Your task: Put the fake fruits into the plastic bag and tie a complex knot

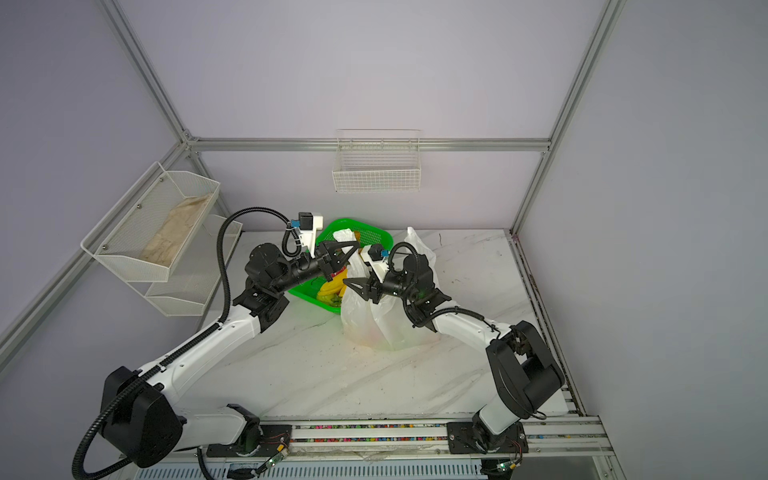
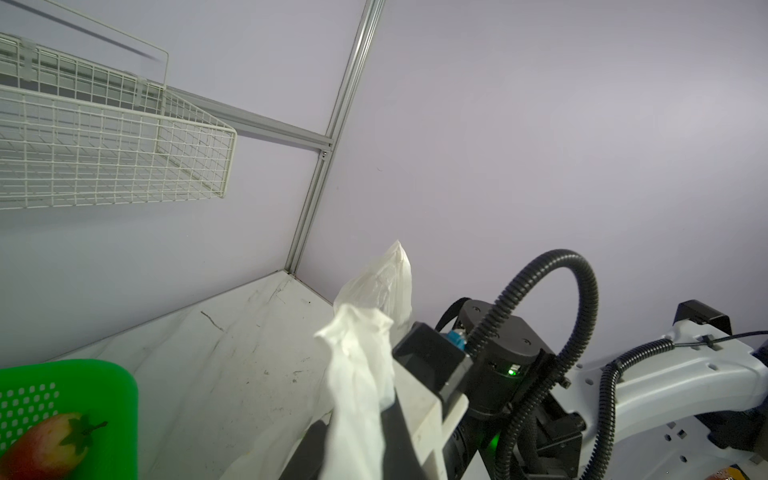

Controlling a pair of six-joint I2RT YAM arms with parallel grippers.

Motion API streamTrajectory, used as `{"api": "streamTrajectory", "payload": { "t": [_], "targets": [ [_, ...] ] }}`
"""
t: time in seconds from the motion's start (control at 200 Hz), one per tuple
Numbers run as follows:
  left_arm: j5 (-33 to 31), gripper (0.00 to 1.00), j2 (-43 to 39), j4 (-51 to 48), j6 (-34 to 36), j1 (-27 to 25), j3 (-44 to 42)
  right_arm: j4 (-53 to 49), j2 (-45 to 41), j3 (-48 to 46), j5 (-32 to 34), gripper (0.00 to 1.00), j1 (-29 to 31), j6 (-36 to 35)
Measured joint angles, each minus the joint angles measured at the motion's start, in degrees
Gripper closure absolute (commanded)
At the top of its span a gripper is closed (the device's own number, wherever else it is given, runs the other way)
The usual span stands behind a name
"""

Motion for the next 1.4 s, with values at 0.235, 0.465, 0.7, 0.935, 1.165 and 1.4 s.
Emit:
{"api": "streamTrajectory", "payload": {
  "t": [0.235, 0.465, 0.7, 0.935, 1.165, 1.4],
  "targets": [
    [0.1, 1.00, 0.0, 0.5, -0.6, -0.1, -0.5, 2.3, -0.1, -1.4, 1.6, 0.67, 1.0, 1.7],
    [0.0, 1.00, 0.0, 2.2, -1.4, -0.1, -0.5, 2.5, -2.8, -1.6, 11.7, 0.49, 2.8, 2.1],
    [0.0, 1.00, 0.0, 3.4, -2.6, -0.1, -0.8, 3.7, -3.5, -1.6, 27.0, 0.64, 7.1, 2.7],
    [0.0, 1.00, 0.2, 3.3, -3.1, -0.1, -1.6, 4.7, -3.4, -3.6, 38.2, 0.77, 9.3, 3.8],
    [-0.1, 1.00, 0.6, 2.4, -3.1, -0.1, -1.9, 4.6, -3.2, -5.6, 40.2, 0.66, 9.6, 2.7],
    [-0.5, 1.00, 0.6, 2.6, -2.9, -0.1, -1.8, -1.9, -3.6, -4.5, 38.8, 0.42, 9.6, -1.2]
  ]
}}
